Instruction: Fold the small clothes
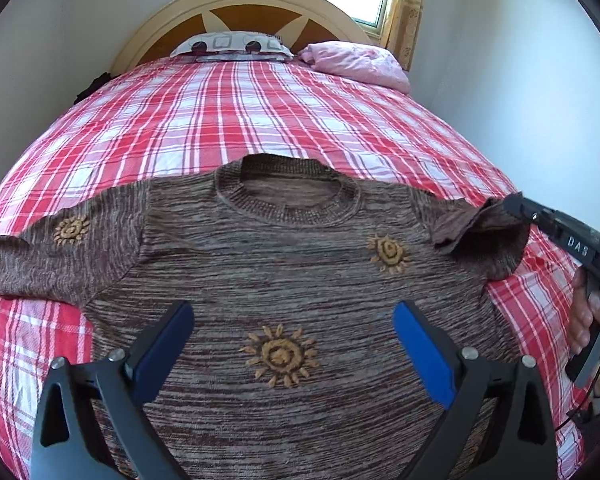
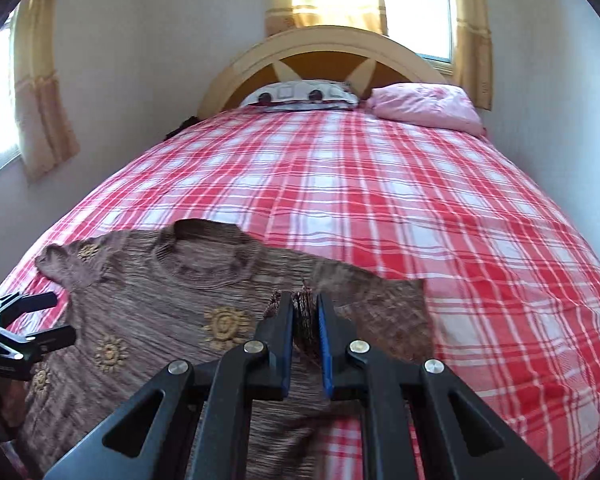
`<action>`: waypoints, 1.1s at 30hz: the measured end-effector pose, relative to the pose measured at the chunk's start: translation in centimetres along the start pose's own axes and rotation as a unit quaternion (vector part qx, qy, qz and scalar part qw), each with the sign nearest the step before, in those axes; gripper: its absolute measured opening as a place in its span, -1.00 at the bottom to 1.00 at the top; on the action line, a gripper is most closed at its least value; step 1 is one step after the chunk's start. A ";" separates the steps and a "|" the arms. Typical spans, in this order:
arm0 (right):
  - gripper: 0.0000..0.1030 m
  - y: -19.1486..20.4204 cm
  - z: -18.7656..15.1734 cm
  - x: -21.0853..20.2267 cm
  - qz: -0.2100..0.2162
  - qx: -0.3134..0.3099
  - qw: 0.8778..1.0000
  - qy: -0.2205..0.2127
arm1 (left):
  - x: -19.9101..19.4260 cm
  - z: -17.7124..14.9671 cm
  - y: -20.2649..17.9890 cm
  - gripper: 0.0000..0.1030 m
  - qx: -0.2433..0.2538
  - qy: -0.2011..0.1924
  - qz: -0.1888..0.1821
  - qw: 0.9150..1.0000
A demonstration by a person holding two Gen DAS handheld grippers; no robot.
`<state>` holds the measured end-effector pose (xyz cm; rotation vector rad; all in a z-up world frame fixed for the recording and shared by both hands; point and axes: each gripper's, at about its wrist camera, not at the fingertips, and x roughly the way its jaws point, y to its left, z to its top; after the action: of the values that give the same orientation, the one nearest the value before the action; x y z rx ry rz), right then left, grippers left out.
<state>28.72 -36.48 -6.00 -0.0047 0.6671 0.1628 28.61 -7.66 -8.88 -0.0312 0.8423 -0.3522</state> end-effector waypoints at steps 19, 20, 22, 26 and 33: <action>0.27 -2.3 -10.7 -1.7 0.013 0.021 0.998 0.054 | 6.9 1.8 -7.1 0.28 -0.003 0.085 -0.086 0.993; 0.27 -2.9 -11.0 -2.1 0.004 0.030 0.999 0.043 | 7.4 2.0 -7.9 0.17 0.002 0.087 -0.091 0.992; 0.27 -3.7 -11.6 -2.8 -0.005 0.041 0.999 0.022 | 8.9 2.5 -9.7 0.07 0.012 0.094 -0.095 0.991; 0.27 -4.0 -12.2 -3.8 -0.009 0.034 0.999 -0.013 | 11.7 3.1 -13.0 0.05 0.049 0.104 -0.085 0.990; 0.27 -4.0 -12.3 -4.6 0.007 0.042 0.998 -0.041 | 13.1 2.6 -14.7 -0.50 0.057 0.096 -0.070 0.991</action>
<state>18.25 -41.82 -13.04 0.0878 0.5927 0.1483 34.25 -25.94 -14.20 0.0507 1.0126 -0.5423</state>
